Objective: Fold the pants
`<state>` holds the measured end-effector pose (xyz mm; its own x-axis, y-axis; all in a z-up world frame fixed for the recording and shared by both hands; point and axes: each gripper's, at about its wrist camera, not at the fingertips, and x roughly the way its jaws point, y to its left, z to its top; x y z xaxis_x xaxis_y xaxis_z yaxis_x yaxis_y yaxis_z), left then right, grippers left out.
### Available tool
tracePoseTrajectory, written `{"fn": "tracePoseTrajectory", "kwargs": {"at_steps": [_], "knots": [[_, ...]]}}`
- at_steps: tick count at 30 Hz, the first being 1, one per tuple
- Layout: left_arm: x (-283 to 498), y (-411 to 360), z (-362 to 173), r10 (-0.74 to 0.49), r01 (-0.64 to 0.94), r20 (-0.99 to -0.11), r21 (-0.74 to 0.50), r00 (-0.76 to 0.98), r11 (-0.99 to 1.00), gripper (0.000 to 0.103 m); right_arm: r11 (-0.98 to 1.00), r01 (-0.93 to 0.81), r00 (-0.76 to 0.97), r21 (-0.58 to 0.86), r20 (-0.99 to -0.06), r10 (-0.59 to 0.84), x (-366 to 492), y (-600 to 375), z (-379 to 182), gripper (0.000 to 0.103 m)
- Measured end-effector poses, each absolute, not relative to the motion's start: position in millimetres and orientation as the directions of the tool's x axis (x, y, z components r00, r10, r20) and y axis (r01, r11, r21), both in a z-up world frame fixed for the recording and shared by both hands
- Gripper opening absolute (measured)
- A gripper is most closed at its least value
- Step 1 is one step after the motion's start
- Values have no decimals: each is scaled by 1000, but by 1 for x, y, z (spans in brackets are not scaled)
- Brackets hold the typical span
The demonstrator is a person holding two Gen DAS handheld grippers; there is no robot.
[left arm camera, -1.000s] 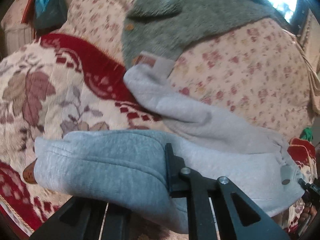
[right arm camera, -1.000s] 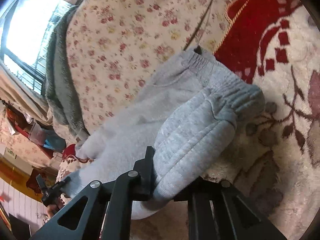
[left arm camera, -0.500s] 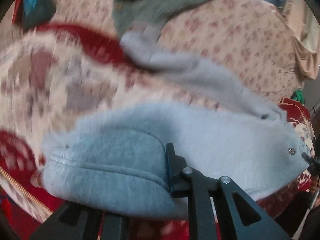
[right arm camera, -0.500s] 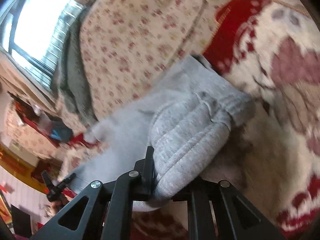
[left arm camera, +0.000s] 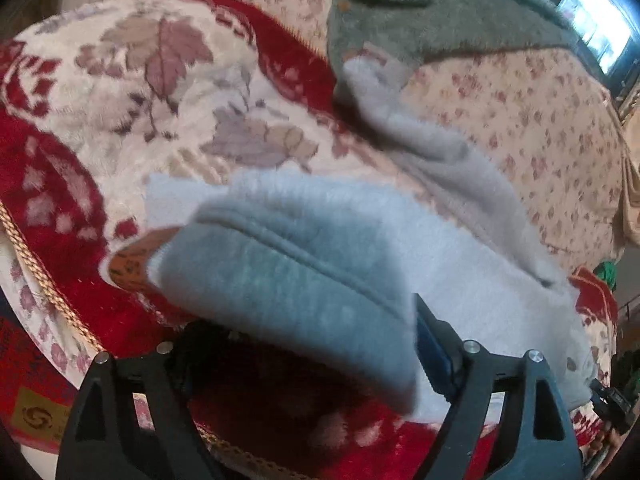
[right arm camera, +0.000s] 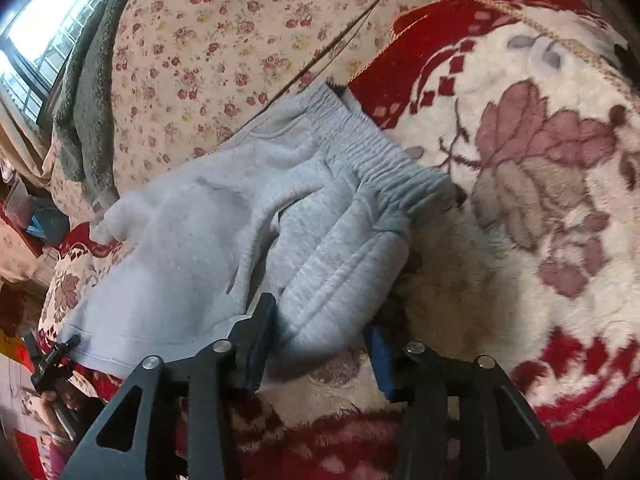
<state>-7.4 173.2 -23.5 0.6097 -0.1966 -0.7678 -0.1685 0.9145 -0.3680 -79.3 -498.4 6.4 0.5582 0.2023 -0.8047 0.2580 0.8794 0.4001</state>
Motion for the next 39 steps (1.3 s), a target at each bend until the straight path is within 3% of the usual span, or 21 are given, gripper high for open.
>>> {"fn": "tracePoseTrajectory", "kwargs": {"at_steps": [5,8,10,15,21,27,33,35,36,39], "knots": [[-22,187,-7,-184,-195,-737,-397,651,897,89,930,225,635,291,-767,87,-94,-491,64,57],[-22,196,-9,-178,-232,-733,-421,657,877,93,940,100,664,326,-726,181,-86,-464,88,77],[-20,200,-15,-178,-261,-742,-434,646,862,93,930,-37,649,367,-698,301,-67,-424,93,81],[-17,200,-18,-162,-280,-743,-431,649,858,93,858,-269,481,438,-711,514,-12,-313,62,81],[-14,212,-16,-174,-314,-716,-493,676,811,93,740,-421,285,525,-697,658,45,-188,23,81],[4,226,-22,-162,-361,-709,-525,686,771,94,676,-501,208,540,-683,700,90,-80,-3,81],[41,235,-38,-149,-367,-729,-497,669,786,94,710,-551,185,438,-766,616,98,-29,-34,81],[46,232,-28,-122,-312,-703,-455,700,834,72,718,-553,196,424,-771,606,96,-28,-36,82],[47,231,-22,-113,-287,-693,-434,712,854,50,718,-558,201,417,-771,604,95,-26,-35,82],[44,238,-7,-136,-210,-646,-429,751,879,35,713,-568,233,411,-750,619,95,-23,-22,82]]}}
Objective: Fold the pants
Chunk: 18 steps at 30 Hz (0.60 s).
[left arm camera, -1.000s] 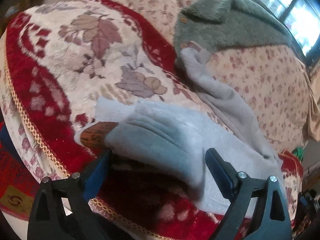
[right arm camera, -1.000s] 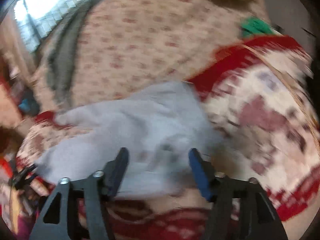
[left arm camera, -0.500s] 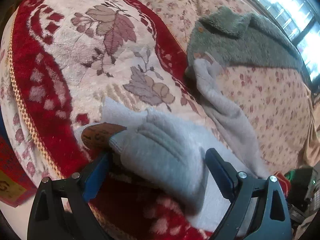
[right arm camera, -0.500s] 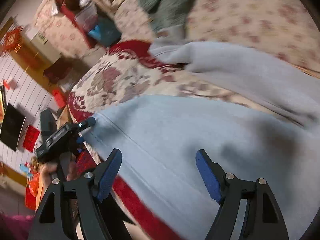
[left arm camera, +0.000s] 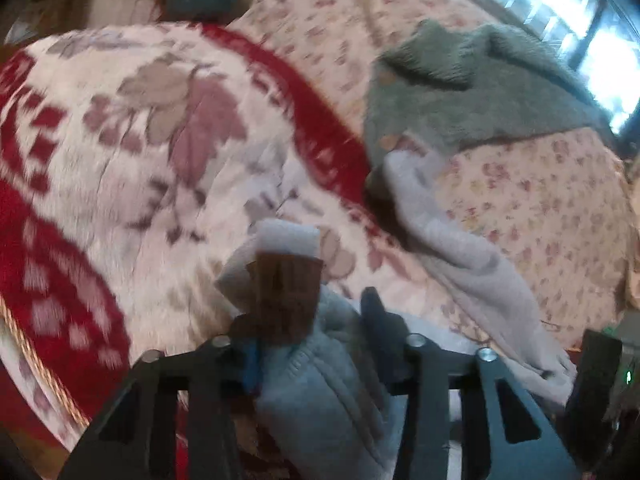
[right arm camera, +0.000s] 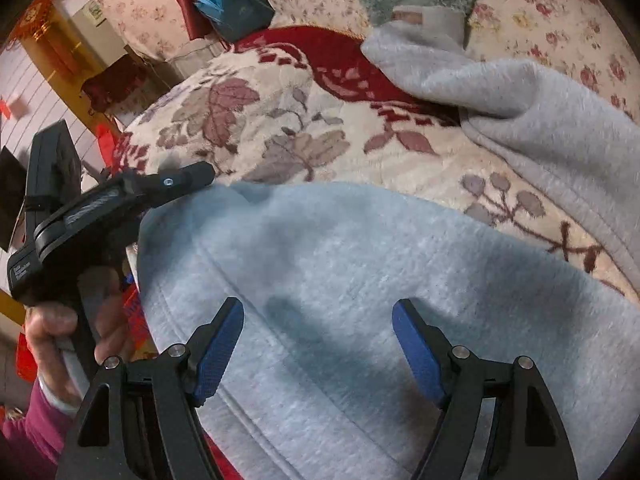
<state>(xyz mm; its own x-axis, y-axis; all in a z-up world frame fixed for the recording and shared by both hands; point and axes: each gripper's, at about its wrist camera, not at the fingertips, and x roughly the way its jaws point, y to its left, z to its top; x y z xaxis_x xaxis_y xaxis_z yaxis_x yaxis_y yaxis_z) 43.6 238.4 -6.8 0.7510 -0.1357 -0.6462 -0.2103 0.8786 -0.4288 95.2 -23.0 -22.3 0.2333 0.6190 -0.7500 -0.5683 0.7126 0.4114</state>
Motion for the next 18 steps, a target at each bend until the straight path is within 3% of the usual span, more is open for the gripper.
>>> {"fn": "tracePoseTrajectory", "kwargs": {"at_steps": [1,5,6,9,10,14,18], "knots": [[42,241,-4,-129,-206,-644,-419,754,885,29,712,-574,254,404,-739,624,97,-21,-16,82],[35,252,-15,-104,-234,-687,-381,719,895,27,691,-608,242,390,-738,630,108,-3,-12,82],[34,256,-26,-77,-277,-726,-356,684,893,31,690,-611,228,388,-749,623,110,2,-16,82],[26,269,-42,-16,-368,-771,-322,636,872,74,720,-617,229,318,-802,551,108,23,-37,82],[18,278,-45,-2,-404,-772,-335,636,852,81,722,-641,273,260,-802,531,101,29,-37,82],[2,290,-45,-7,-446,-766,-382,643,809,85,712,-699,365,59,-827,427,80,45,-39,84],[-4,269,-34,-7,-408,-753,-364,658,838,87,713,-689,324,129,-825,462,80,29,-31,83]]}}
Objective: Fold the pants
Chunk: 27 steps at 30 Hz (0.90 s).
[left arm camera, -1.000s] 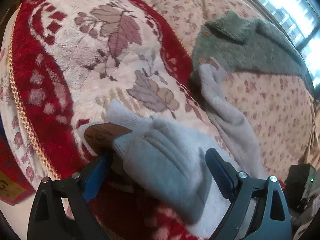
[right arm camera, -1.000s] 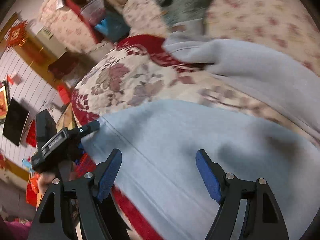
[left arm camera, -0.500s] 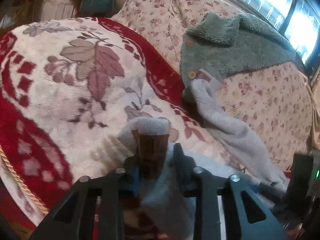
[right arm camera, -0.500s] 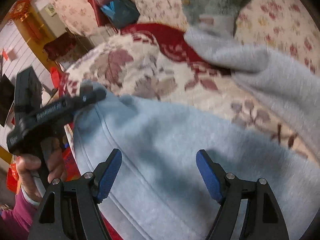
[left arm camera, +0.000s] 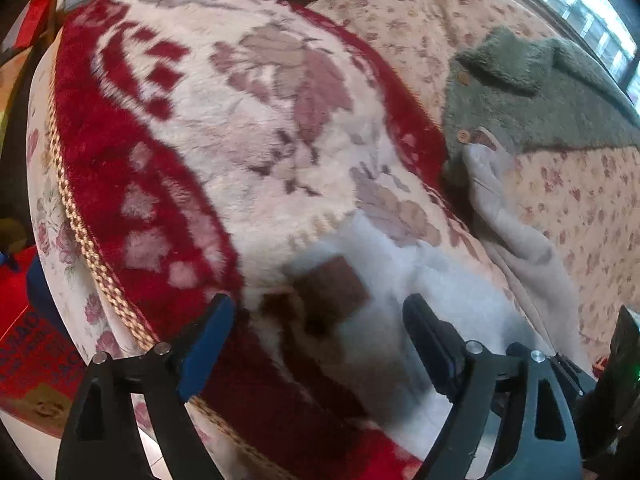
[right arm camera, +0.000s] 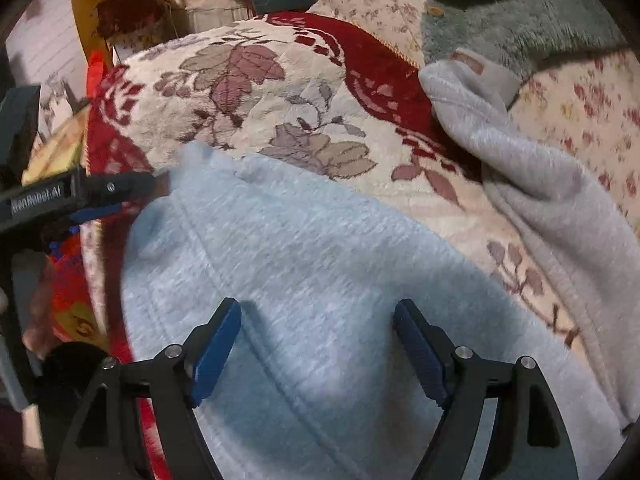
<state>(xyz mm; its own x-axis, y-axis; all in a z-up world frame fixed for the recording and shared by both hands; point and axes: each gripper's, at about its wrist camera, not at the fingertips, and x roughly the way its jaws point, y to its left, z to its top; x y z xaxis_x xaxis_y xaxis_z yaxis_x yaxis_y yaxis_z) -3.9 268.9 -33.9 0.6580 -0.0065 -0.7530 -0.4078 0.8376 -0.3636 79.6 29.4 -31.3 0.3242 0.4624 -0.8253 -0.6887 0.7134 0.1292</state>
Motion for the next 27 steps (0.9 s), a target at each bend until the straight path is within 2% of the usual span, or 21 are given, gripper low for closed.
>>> {"fn": "tracePoseTrajectory", "kwargs": {"at_steps": [7,10,13,16,27], "knots": [[10,202,-18,-58,-286,-733,-336,677,898,90,776,-589,332,227,-807,488,74,-42,-18,84],[12,176,-14,-4,-291,-735,-273,678,917,92,804,-506,319,312,-798,511,77,-80,-19,85],[16,154,-11,-77,-205,-711,-302,698,931,93,831,-423,316,361,-801,509,78,-117,-21,85],[18,135,-9,-77,-190,-721,-281,689,941,93,839,-371,316,398,-795,517,76,-149,-21,85],[37,89,-2,-85,-117,-741,-217,666,969,93,852,-264,377,451,-765,522,77,-220,-8,85]]}}
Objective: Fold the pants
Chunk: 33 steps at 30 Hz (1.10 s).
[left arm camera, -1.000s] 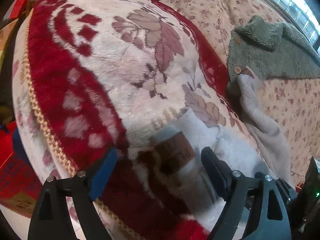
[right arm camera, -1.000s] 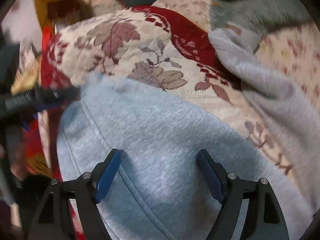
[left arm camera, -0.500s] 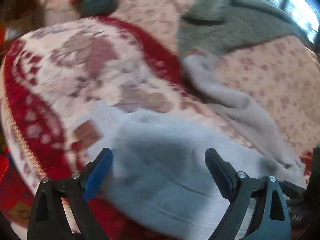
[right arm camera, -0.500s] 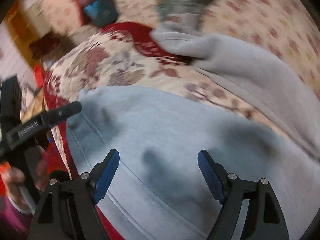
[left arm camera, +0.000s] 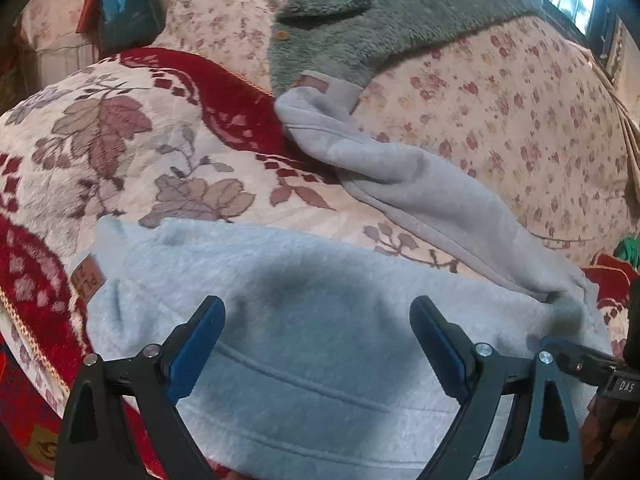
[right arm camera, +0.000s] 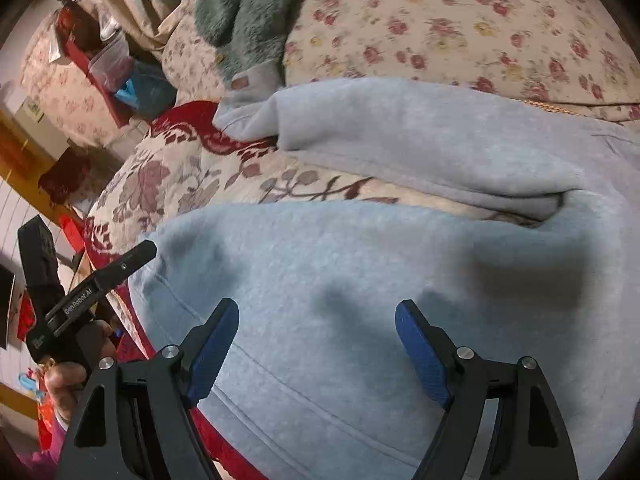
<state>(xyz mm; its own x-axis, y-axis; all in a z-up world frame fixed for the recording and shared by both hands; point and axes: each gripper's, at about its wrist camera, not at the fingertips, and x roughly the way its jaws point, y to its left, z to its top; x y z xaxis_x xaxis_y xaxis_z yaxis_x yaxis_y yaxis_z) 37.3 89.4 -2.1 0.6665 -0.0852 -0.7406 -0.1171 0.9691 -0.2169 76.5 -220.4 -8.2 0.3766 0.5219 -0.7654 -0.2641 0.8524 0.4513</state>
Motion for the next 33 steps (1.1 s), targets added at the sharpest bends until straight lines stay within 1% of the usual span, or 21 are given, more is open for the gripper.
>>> {"fn": "tracePoseTrajectory", "kwargs": {"at_steps": [6,10,14,17,18,20,26,29,33], "knots": [[72,91,8,-121,-98,-751,-240,649,966,93,879,-264,411,397,-778,475,99,-241,4,85],[115,98,18,-122,-100,-755,-241,644,965,93,884,-276,423,378,-778,465,122,-253,13,85],[154,110,16,-167,-119,-762,-305,626,945,93,897,-295,446,328,-783,433,142,-259,24,85],[186,125,5,-234,-172,-765,-409,600,896,93,898,-307,467,316,-772,431,153,-267,32,85],[196,132,2,-256,-192,-757,-448,602,873,93,898,-309,474,315,-767,432,156,-272,34,85],[211,139,0,-260,-217,-745,-476,615,852,93,893,-310,482,328,-755,445,165,-281,38,85],[257,158,-15,-242,-299,-754,-503,611,811,93,883,-270,494,385,-732,470,181,-316,41,85],[272,162,-24,-222,-318,-764,-488,605,813,93,889,-242,503,389,-733,458,187,-330,41,86],[286,160,-38,-263,-313,-762,-518,592,796,93,894,-231,493,384,-746,448,189,-338,34,87]]}}
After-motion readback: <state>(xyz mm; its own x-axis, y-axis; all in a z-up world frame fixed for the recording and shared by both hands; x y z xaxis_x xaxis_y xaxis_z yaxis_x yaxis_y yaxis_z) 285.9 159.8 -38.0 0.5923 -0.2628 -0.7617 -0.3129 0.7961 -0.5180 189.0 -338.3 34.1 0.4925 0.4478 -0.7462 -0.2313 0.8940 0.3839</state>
